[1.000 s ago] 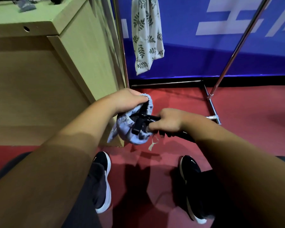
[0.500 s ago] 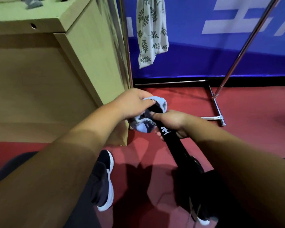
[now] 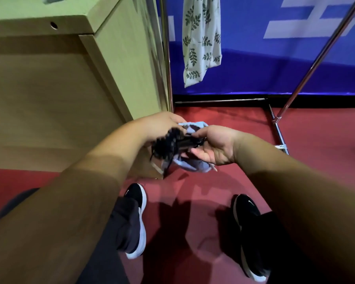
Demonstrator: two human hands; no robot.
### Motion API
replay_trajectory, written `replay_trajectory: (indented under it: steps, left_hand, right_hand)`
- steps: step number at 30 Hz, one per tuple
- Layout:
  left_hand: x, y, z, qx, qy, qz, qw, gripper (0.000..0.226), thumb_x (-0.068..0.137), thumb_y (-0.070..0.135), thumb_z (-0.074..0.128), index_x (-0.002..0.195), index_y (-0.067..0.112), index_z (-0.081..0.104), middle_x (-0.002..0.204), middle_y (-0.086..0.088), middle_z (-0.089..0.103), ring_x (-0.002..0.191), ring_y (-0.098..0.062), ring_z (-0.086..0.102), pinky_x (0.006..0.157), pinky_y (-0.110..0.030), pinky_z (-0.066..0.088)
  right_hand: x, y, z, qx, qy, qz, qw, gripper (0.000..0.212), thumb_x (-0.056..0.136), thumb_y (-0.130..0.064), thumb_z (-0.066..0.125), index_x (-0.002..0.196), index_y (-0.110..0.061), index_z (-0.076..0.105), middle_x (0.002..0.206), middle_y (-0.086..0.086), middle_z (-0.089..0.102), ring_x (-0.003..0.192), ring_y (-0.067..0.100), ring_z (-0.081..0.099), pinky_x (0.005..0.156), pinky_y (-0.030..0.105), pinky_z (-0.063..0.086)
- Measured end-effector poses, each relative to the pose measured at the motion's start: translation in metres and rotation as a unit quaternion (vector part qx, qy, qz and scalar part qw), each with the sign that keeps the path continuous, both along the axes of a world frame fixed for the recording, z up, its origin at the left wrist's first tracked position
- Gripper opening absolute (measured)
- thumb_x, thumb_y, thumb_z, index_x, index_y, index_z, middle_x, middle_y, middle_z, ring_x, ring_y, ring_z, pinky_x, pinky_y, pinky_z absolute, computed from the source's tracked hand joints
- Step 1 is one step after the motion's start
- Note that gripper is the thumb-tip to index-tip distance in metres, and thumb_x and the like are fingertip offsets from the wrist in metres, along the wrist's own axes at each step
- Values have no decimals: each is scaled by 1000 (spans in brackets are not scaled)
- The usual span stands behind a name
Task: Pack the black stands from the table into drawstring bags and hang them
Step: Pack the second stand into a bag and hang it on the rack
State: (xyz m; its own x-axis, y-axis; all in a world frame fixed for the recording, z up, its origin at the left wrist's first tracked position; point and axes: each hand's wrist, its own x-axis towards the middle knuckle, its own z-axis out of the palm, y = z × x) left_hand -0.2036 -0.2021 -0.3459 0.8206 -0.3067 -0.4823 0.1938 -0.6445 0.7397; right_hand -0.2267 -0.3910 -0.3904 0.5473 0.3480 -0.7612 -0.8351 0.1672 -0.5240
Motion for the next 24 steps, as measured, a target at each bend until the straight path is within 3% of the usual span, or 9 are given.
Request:
replay_trajectory:
  steps: [2, 3, 6, 8, 10, 14, 17, 19, 24]
  left_hand:
    - [-5, 1, -3, -74, 24, 40, 996, 47, 108, 8, 52, 68, 11, 76, 73, -6, 71, 80, -24, 61, 70, -25, 55]
    - [-6, 0, -3, -94, 23, 25, 995, 48, 107, 1, 50, 68, 11, 75, 75, -10, 70, 78, -24, 61, 65, -25, 54]
    - [-8, -2, -2, -119, 64, -6, 991, 37, 90, -12, 55, 97, 16, 78, 94, -15, 72, 87, -26, 64, 72, -28, 54]
    - [-6, -1, -2, -108, 51, -26, 992, 47, 75, -4, 65, 112, 22, 76, 107, -17, 76, 94, -23, 67, 85, -33, 54]
    - [-8, 0, -5, -74, 1, -55, 996, 55, 68, 7, 74, 119, 28, 72, 108, -11, 77, 91, -16, 67, 89, -34, 54]
    - [-6, 1, -11, -10, -40, -71, 997, 47, 78, -5, 80, 113, 22, 64, 86, 7, 74, 79, -6, 66, 82, -27, 54]
    - [-1, 2, -16, 35, -95, 4, 995, 34, 76, -4, 86, 102, 14, 71, 94, -8, 77, 80, -12, 63, 86, -36, 58]
    - [-1, 3, -16, 47, -96, 50, 993, 24, 79, -1, 87, 91, 15, 73, 95, -8, 78, 79, -14, 65, 81, -29, 56]
    - [5, 9, -16, 73, -87, 82, 990, 29, 81, 14, 91, 103, 18, 72, 86, 7, 71, 75, -8, 64, 62, -13, 46]
  right_hand:
    - [0, 4, -5, -5, 3, -31, 1000, 24, 110, -10, 41, 117, 2, 61, 82, 22, 75, 62, 27, 77, 51, 29, 63]
    - [1, 5, -7, 0, 9, -55, 998, 25, 110, -8, 40, 115, 3, 62, 79, 21, 74, 59, 26, 76, 50, 29, 62]
    - [4, 11, -5, 48, 16, -111, 993, 32, 111, -8, 47, 96, 3, 73, 72, 17, 74, 51, 21, 73, 46, 25, 59]
    - [5, 12, -2, 70, 1, -134, 989, 34, 109, -5, 51, 84, 1, 73, 68, 14, 73, 49, 17, 71, 46, 21, 59]
    - [4, 11, 1, 67, -17, -120, 990, 31, 109, -7, 49, 87, -1, 70, 68, 12, 73, 49, 14, 70, 48, 19, 58]
    - [5, 12, 2, -37, -45, -11, 998, 32, 109, -22, 47, 83, -13, 64, 62, -2, 63, 44, 2, 58, 38, 13, 45]
    - [10, 15, 1, -118, -65, 43, 990, 29, 111, -32, 43, 93, -17, 60, 61, -5, 63, 40, 1, 54, 35, 13, 39]
    - [12, 14, 3, -161, -74, 73, 981, 30, 110, -38, 48, 93, -16, 60, 59, -6, 65, 41, 3, 54, 37, 14, 41]
    - [16, 11, 11, -249, -171, 96, 948, 27, 102, -38, 62, 84, -17, 61, 56, -3, 55, 40, 11, 47, 42, 18, 41]
